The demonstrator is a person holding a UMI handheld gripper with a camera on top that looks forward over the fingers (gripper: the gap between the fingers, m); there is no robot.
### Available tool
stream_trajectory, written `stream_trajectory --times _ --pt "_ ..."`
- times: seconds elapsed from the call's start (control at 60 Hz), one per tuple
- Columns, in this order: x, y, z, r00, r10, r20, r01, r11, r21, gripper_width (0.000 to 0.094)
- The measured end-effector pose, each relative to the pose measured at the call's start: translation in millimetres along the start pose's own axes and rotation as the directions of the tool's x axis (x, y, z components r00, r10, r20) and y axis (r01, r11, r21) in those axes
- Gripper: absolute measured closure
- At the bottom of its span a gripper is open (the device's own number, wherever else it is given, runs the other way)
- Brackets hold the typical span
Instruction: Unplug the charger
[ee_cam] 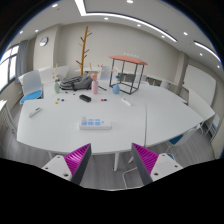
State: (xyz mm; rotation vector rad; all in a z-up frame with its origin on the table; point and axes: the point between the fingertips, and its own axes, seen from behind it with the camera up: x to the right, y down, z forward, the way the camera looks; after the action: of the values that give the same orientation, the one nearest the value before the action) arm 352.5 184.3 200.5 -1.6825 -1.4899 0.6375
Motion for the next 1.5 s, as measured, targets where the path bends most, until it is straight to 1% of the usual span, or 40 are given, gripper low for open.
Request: stream_trajectory --times 0.083,0.133,0.367,0.567,0.733,0.883,0.983,1.133,1.217,1.35,1.383,1.417,1.433,1.467,1.483,1.5 --pt "-14 0 4 0.999 -0.02 0.035 0.02 1.0 -0.002 0.0087" --pt "-43 0 18 0.998 -0.034 0.044 0.034 0.999 0.0 0.0087" --pt "-103 -2 56 0.994 -0.052 0.096 0.051 0.999 0.014 0.0085" --pt "-140 -7 111 0.991 -0.064 0.114 0.059 0.997 0.047 0.0084" --pt "-155 -17 168 0.995 -0.018 0.103 0.009 0.996 0.086 0.0085" --pt "-169 -32 224 0.993 0.006 0.114 -0.023 0.989 0.148 0.0083" --pt "-179 -38 261 0.992 0.01 0.125 -0.031 0.985 0.171 0.0083" --pt "-192 -47 316 0.99 0.003 0.139 -0.028 0.984 0.178 0.0083" --pt "-195 -51 346 0.991 -0.008 0.131 -0.017 0.982 0.189 0.0084" --pt "-199 -52 380 0.99 0.001 0.14 -0.025 0.985 0.168 0.0084" --pt "-200 -52 385 0.989 0.009 0.146 -0.033 0.986 0.162 0.0092" --pt "-201 -50 385 0.988 0.012 0.154 -0.036 0.987 0.155 0.0137" --pt "-200 -51 385 0.989 0.01 0.148 -0.034 0.986 0.163 0.0183" --pt "-198 -51 388 0.99 0.001 0.141 -0.025 0.986 0.167 0.0336" --pt "-198 -52 386 0.99 -0.004 0.142 -0.021 0.985 0.171 0.035" --pt "-201 -54 389 0.988 -0.005 0.151 -0.022 0.984 0.175 0.041"
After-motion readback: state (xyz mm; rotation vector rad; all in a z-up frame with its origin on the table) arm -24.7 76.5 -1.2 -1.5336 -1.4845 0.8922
